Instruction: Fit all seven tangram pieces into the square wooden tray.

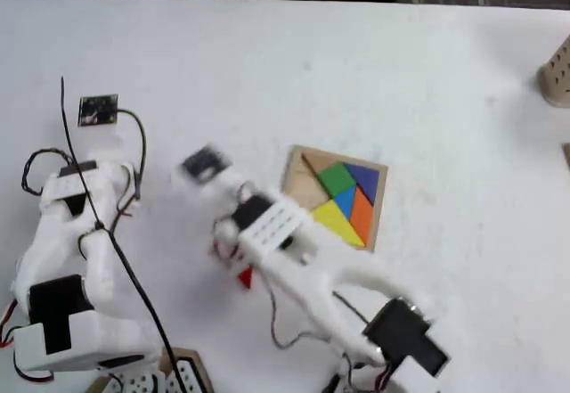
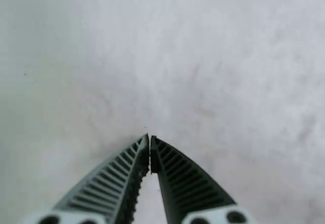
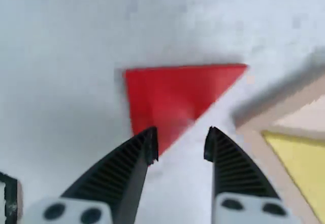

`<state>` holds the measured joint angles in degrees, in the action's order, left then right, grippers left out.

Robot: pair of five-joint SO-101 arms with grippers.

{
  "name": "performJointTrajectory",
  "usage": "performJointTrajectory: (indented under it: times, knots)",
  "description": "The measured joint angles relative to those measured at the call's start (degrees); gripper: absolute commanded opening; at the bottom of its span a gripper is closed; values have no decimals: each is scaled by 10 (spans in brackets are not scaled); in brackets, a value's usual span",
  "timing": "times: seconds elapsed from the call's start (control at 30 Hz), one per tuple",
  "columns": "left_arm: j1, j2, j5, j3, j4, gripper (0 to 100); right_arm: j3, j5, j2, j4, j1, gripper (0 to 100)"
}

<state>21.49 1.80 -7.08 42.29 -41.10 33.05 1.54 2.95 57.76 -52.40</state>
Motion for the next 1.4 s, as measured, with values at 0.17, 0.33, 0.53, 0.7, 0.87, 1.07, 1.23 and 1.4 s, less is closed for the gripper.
performJointTrajectory:
  times: [0.17, 0.33, 0.53, 0.7, 0.87, 1.07, 1.23, 1.4]
  knots:
    - [0, 0, 0, 0, 0, 24, 27, -5, 4, -38, 35, 8]
    - [0, 0, 0, 0, 0, 24, 27, -11, 62, -11, 153, 17]
    - [0, 0, 0, 0, 0, 24, 42, -54, 169, 79, 311, 18]
    - [0, 5, 0, 0, -27, 23, 167, -145, 227, 58, 425, 18]
    - [-40, 98, 1, 17, -122, 23, 228, -165, 265, 21, 571, 18]
    - [-185, 251, 65, 72, -197, 23, 293, -210, 262, -91, 621, 18]
    - [-299, 287, 158, 135, -160, 24, 291, -222, 218, -113, 624, 18]
    - [-353, 287, 174, 185, -83, 26, 263, -222, 158, -118, 622, 18]
